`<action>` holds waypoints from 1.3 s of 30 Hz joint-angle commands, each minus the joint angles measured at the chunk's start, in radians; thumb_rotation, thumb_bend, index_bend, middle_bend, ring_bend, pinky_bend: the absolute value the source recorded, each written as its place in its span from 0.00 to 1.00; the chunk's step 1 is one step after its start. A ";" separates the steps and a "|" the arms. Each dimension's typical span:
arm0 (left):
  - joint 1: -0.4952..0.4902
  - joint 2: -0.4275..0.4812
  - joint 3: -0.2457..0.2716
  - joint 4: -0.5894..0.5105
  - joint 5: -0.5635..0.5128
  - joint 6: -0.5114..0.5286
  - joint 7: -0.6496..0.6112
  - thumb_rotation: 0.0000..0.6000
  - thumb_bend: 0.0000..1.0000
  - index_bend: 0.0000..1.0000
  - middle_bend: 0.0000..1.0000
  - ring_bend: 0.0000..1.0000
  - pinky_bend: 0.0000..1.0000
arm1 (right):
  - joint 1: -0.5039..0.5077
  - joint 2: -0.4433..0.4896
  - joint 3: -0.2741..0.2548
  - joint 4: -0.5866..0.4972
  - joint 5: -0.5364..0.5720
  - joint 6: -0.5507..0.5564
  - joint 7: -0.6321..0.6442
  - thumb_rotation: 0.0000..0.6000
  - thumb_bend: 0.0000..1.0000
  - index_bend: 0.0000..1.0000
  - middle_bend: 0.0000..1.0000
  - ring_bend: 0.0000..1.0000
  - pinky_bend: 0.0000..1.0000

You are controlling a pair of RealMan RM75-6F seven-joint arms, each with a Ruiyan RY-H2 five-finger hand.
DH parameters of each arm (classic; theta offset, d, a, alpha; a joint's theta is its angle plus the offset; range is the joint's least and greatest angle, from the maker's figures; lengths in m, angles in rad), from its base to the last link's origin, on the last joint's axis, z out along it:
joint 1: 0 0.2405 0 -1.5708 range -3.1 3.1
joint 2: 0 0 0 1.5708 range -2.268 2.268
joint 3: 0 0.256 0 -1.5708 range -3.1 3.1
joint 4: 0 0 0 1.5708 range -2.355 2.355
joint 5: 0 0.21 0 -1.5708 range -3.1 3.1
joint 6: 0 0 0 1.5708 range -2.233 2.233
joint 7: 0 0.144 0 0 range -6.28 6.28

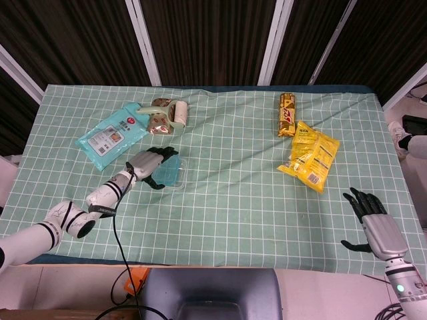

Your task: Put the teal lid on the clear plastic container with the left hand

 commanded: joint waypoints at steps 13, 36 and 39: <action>-0.010 -0.035 -0.028 -0.008 -0.118 -0.019 0.116 1.00 0.24 0.00 0.00 0.43 0.45 | 0.003 0.002 -0.005 0.003 -0.008 -0.002 0.008 1.00 0.18 0.00 0.00 0.00 0.00; -0.014 -0.074 -0.029 0.005 -0.199 -0.014 0.224 1.00 0.24 0.00 0.01 0.43 0.43 | 0.001 0.009 -0.010 0.005 -0.019 0.008 0.026 1.00 0.18 0.00 0.00 0.00 0.00; -0.013 -0.075 -0.030 0.004 -0.202 -0.013 0.230 1.00 0.24 0.00 0.01 0.43 0.43 | 0.001 0.009 -0.010 0.005 -0.019 0.009 0.027 1.00 0.18 0.00 0.00 0.00 0.00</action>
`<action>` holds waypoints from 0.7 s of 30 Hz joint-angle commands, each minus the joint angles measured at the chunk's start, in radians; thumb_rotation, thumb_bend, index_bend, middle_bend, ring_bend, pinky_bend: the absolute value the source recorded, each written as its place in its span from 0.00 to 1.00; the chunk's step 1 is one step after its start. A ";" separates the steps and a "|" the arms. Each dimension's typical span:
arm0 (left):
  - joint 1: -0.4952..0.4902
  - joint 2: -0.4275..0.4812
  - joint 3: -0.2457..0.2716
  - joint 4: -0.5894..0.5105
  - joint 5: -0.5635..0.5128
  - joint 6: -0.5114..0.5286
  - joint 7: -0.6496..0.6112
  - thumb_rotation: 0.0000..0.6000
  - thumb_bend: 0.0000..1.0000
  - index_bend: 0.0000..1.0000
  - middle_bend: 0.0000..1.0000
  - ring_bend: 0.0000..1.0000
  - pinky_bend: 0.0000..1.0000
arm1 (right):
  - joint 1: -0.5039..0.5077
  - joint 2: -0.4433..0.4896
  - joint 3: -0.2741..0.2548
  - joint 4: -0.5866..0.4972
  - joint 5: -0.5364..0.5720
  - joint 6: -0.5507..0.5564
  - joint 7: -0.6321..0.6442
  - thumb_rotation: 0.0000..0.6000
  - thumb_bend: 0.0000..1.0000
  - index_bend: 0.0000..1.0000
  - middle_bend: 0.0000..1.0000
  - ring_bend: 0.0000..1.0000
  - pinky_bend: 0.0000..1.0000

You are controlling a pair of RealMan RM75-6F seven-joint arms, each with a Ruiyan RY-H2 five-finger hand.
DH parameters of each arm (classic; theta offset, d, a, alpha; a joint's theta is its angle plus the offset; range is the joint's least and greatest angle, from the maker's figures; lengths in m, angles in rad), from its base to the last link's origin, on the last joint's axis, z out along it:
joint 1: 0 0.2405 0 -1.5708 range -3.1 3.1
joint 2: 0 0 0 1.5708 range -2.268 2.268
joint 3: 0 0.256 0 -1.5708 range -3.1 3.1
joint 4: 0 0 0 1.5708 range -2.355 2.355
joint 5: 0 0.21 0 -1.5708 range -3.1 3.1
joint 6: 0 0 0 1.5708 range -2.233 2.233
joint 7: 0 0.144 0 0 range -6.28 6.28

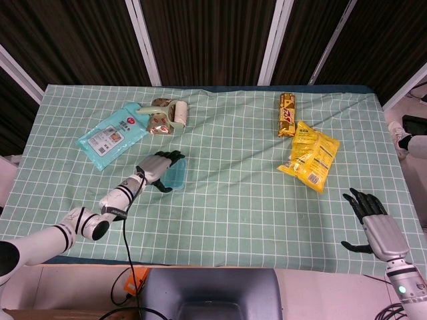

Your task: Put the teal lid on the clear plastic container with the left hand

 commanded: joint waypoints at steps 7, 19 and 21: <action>0.001 0.004 -0.003 -0.017 -0.007 0.002 0.016 1.00 0.24 0.00 0.01 0.43 0.43 | -0.001 0.001 -0.001 0.001 -0.003 0.003 0.004 1.00 0.18 0.00 0.00 0.00 0.00; -0.005 -0.007 -0.007 -0.019 -0.029 0.005 0.045 1.00 0.24 0.00 0.01 0.43 0.42 | -0.003 0.004 -0.004 0.002 -0.010 0.008 0.012 1.00 0.18 0.00 0.00 0.00 0.00; -0.006 -0.009 -0.010 -0.021 -0.030 0.010 0.049 1.00 0.24 0.00 0.01 0.43 0.42 | -0.002 0.004 -0.004 0.002 -0.011 0.008 0.013 1.00 0.18 0.00 0.00 0.00 0.00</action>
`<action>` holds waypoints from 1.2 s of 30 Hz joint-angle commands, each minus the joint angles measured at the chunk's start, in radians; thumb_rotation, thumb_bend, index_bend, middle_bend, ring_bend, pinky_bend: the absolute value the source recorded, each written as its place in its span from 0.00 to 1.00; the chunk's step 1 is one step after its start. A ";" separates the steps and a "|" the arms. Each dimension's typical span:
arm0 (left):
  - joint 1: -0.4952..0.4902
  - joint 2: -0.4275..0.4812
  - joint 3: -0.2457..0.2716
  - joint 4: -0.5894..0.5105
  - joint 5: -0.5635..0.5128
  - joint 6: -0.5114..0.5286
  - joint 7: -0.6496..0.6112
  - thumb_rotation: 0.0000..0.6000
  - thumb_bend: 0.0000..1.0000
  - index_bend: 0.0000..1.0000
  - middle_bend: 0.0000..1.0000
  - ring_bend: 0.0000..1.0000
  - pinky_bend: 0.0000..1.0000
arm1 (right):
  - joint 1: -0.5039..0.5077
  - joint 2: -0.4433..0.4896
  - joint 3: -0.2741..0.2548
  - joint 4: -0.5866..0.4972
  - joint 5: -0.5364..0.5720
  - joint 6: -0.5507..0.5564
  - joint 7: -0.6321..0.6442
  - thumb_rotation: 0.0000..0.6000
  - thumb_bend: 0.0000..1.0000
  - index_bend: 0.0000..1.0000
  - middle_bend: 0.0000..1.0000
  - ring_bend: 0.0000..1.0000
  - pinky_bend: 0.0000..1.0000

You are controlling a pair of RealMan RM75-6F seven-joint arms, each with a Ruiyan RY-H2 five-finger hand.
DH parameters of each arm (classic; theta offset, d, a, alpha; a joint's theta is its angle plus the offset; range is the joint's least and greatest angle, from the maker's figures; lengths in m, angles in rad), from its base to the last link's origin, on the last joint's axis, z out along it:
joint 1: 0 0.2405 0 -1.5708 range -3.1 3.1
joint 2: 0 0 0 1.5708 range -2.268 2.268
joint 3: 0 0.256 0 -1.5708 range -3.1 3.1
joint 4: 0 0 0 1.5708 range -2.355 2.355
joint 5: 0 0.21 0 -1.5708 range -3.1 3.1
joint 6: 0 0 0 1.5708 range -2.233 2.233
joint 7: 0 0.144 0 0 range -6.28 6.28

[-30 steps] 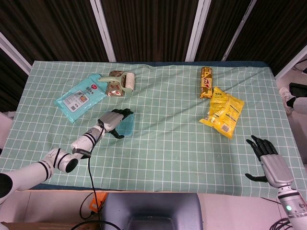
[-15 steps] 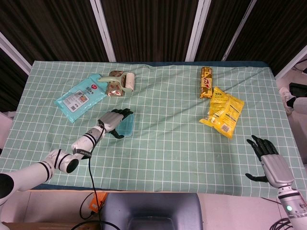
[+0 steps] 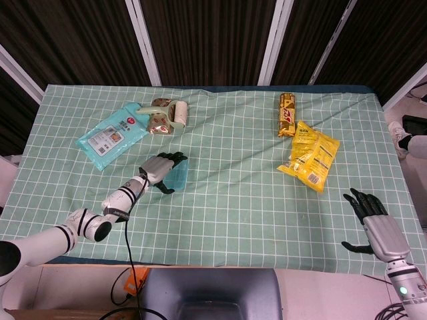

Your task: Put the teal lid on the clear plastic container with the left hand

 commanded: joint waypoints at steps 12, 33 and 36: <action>-0.003 -0.008 0.004 0.006 -0.017 -0.004 0.021 1.00 0.24 0.00 0.01 0.43 0.42 | -0.004 0.003 0.000 -0.001 -0.002 0.008 0.005 1.00 0.18 0.00 0.00 0.00 0.00; 0.008 -0.007 0.003 0.013 -0.004 -0.023 0.002 1.00 0.24 0.00 0.01 0.38 0.34 | -0.002 0.002 0.002 -0.003 0.004 0.004 0.000 1.00 0.18 0.00 0.00 0.00 0.00; 0.008 -0.009 0.002 0.013 -0.001 -0.023 0.001 1.00 0.24 0.00 0.01 0.38 0.34 | -0.002 0.001 0.001 -0.003 0.003 0.003 -0.001 1.00 0.18 0.00 0.00 0.00 0.00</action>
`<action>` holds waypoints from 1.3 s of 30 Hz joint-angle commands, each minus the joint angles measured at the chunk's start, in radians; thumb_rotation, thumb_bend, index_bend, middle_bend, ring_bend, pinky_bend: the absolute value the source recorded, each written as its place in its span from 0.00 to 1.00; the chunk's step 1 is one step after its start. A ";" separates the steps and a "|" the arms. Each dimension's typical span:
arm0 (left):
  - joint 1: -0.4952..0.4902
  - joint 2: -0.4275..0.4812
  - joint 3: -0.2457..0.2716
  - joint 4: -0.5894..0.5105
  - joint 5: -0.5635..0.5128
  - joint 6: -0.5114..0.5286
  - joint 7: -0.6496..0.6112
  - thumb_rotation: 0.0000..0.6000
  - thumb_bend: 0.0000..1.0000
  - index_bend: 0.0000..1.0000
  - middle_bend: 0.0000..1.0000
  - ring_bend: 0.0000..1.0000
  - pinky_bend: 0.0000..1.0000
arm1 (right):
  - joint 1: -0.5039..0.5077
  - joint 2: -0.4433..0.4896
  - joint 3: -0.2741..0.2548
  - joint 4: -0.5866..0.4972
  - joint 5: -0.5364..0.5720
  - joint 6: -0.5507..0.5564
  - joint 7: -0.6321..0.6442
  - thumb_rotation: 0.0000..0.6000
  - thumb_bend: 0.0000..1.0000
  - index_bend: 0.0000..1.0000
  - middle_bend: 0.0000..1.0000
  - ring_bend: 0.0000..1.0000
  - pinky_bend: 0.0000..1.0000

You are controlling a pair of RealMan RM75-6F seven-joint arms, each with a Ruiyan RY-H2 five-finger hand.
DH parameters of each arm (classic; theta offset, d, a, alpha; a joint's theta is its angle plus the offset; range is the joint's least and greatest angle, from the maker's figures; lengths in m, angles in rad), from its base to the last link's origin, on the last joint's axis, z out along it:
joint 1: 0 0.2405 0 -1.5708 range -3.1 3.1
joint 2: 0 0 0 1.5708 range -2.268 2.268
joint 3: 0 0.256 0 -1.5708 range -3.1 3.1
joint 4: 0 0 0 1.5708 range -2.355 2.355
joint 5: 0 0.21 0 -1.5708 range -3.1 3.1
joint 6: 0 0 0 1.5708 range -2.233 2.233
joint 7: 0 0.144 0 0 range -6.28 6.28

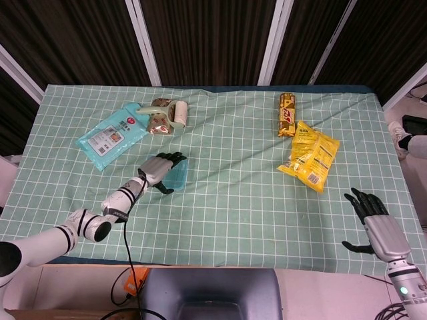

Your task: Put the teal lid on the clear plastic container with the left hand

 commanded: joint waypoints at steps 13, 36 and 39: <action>-0.004 0.001 -0.007 -0.012 0.001 0.007 0.005 1.00 0.24 0.00 0.01 0.38 0.34 | -0.002 0.003 -0.003 0.002 -0.009 0.007 0.010 1.00 0.18 0.00 0.00 0.00 0.00; -0.029 0.004 -0.007 0.033 0.057 -0.029 -0.008 1.00 0.25 0.00 0.01 0.37 0.28 | -0.006 0.006 0.000 0.002 -0.004 0.013 0.014 1.00 0.18 0.00 0.00 0.00 0.00; -0.030 0.006 -0.004 0.033 0.055 -0.039 -0.010 1.00 0.25 0.00 0.01 0.37 0.28 | -0.006 0.006 0.001 0.001 -0.004 0.013 0.014 1.00 0.18 0.00 0.00 0.00 0.00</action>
